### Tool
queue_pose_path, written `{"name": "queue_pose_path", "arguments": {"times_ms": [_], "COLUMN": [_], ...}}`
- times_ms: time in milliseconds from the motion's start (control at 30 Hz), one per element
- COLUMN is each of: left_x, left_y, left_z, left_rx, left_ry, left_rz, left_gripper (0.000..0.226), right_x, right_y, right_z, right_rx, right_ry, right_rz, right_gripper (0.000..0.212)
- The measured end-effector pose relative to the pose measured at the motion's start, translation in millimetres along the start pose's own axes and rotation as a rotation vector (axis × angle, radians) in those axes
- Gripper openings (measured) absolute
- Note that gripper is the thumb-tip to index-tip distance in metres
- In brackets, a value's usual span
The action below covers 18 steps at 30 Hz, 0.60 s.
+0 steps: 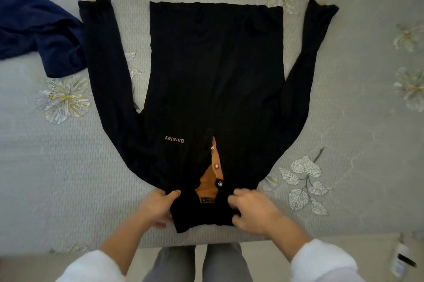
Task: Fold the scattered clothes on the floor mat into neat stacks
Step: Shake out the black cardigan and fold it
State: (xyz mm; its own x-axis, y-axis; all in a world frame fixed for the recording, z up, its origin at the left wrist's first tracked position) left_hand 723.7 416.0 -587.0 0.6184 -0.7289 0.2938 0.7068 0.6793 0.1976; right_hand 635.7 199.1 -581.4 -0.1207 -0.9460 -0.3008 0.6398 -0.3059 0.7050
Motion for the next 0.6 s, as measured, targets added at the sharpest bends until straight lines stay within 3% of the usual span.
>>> {"name": "queue_pose_path", "arguments": {"times_ms": [67,167,233,300,433,600], "left_x": [1,23,54,97,193,283], "left_y": [-1,15,30,43,76,113], "left_z": [2,-5,-20,-41,-81,-142], "left_rx": [-0.083,-0.212,-0.205,-0.078,0.426,0.703], "left_ry": [0.09,0.182,0.135,-0.041,-0.526,-0.834], "left_rz": [-0.09,-0.467,-0.513,-0.434,-0.385,-0.361], "left_gripper": [0.047,0.063,0.061,0.049,0.02,0.017], "right_x": [9,30,52,72,112,157], "right_y": [-2,35,71,107,166,216], "right_z": [1,-28,-52,-77,-133,-211], "right_rx": [-0.194,0.037,0.2,0.295,0.346,0.534], "right_ry": [-0.14,-0.291,-0.385,-0.448,-0.477,-0.472], "right_rz": [-0.177,-0.453,-0.618,-0.73,-0.778,-0.68], "right_gripper": [0.037,0.02,0.011,0.012,0.016,0.011]}}
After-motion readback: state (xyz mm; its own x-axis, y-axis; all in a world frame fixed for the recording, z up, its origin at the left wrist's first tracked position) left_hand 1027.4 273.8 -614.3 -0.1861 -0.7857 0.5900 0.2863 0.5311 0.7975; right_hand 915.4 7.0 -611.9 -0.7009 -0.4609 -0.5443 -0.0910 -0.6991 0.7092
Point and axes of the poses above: each hand's wrist, its own z-axis away from the middle knuckle, its own y-axis out of the back of the hand, x = y × z, the point moved 3 cm from there along -z, towards the middle knuckle, and after that the axes turned 9 degrees about -y, right-handed, at the moved point
